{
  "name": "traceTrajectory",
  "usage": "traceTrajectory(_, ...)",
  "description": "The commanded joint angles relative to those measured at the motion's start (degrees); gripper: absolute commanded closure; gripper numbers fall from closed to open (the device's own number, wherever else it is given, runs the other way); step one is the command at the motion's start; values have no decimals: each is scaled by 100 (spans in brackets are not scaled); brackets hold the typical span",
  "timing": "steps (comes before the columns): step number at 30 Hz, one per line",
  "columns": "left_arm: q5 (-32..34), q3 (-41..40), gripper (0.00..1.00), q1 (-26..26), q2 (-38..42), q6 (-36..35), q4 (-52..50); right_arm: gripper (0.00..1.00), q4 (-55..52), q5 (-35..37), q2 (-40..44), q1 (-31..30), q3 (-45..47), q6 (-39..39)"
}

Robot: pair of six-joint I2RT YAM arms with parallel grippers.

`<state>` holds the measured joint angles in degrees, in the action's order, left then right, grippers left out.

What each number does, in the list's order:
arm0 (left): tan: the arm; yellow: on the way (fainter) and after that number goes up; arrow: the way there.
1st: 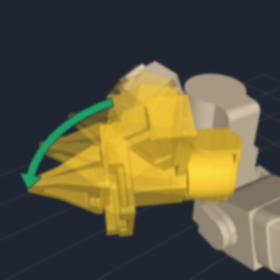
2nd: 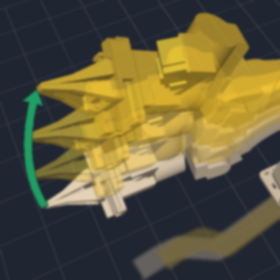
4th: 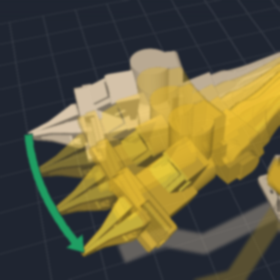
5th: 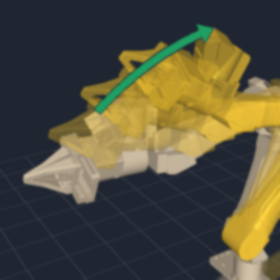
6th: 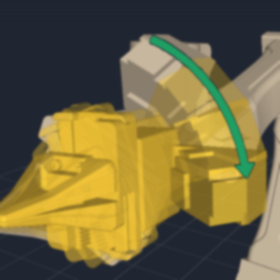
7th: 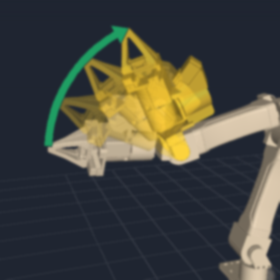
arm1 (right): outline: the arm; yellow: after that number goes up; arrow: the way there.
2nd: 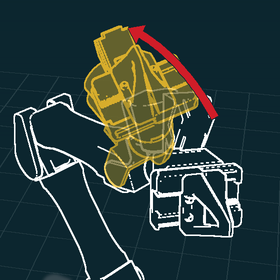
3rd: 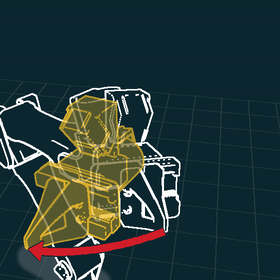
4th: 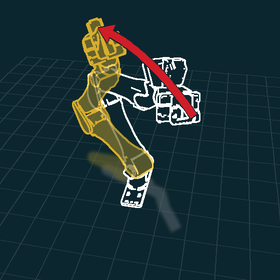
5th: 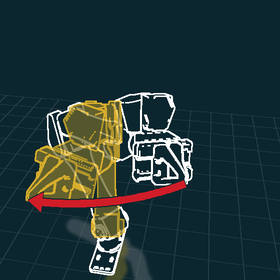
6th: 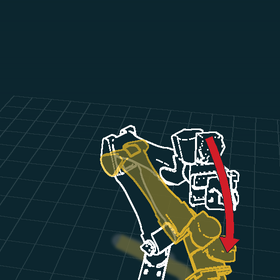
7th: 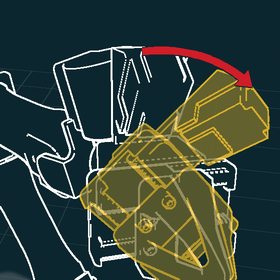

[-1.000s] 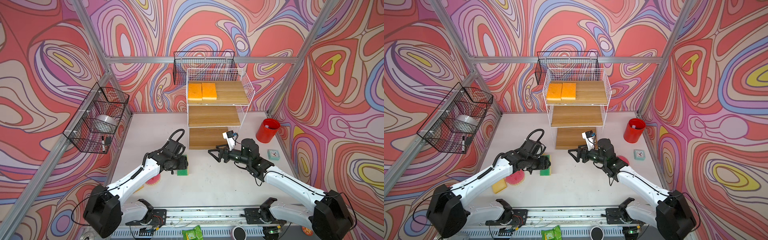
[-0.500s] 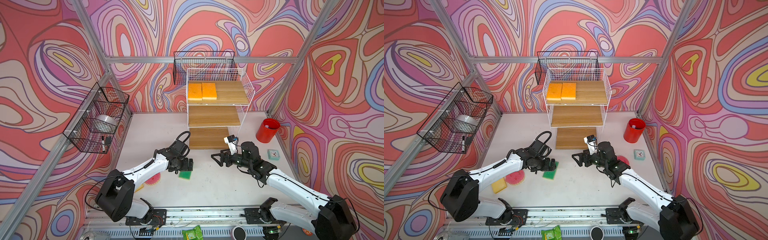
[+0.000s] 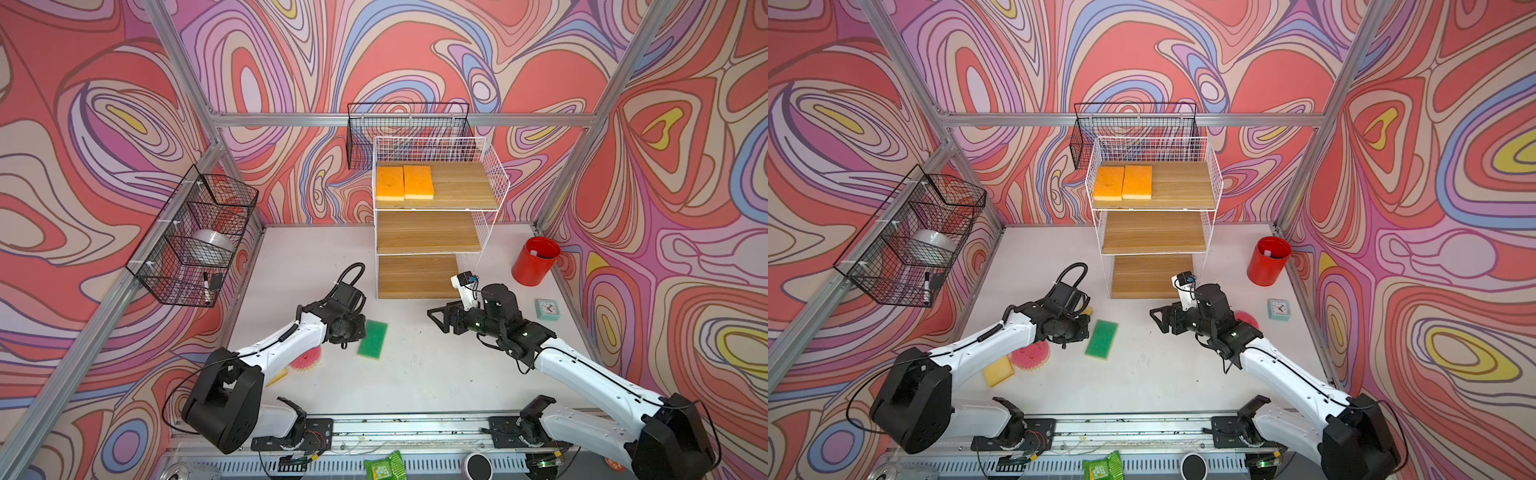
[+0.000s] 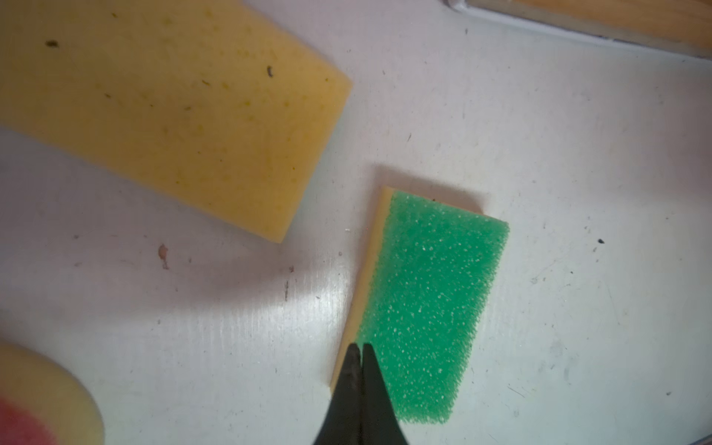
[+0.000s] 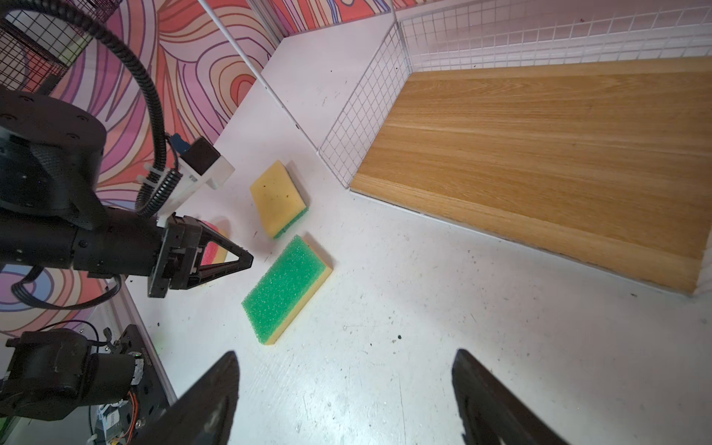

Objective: Arrange cleaning sponges on a shelf
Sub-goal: Place the cleaning sponge at the center of the table, then rotate the cleaning sponge at the center of the table.

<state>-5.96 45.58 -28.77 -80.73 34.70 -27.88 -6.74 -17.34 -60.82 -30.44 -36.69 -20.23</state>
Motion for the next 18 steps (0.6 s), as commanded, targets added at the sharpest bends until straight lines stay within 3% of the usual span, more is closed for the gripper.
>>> traceTrajectory(1,134,168,100,20,-309,-24,232,11,-151,106,167,20,-128,10)
traceTrajectory(9,13,-8,100,-25,-621,73,561,11,-296,165,370,28,-41,2)
traceTrajectory(18,45,-364,100,-515,-473,648,974,11,-446,240,292,18,-97,-69)
